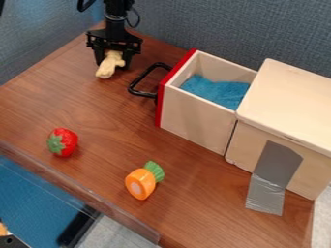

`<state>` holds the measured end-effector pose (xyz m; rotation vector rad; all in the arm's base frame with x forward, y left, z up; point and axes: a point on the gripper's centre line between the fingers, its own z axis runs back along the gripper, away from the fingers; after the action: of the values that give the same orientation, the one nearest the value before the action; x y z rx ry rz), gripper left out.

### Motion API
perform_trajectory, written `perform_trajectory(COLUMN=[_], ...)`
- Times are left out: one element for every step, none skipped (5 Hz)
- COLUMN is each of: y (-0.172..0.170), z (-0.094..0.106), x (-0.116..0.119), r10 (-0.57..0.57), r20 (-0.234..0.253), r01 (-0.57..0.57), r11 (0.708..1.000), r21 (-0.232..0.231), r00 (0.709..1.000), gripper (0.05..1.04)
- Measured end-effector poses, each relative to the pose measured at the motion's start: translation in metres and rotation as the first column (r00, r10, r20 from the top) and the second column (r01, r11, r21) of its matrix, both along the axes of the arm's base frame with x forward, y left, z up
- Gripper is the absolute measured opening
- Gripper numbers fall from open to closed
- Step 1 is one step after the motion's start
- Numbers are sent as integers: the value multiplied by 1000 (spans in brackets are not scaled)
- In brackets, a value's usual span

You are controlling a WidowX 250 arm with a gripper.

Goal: Put the duck inside the drawer

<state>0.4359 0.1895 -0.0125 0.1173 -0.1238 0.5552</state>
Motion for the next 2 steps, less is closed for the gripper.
perform_trajectory(y=[-6,-25], z=[12,73], x=[-2,12], r10=[24,55], r20=[27,175], r01=[-23,-50], r11=[999,998], r21=[-31,-31], r00=[999,983], gripper=[469,418])
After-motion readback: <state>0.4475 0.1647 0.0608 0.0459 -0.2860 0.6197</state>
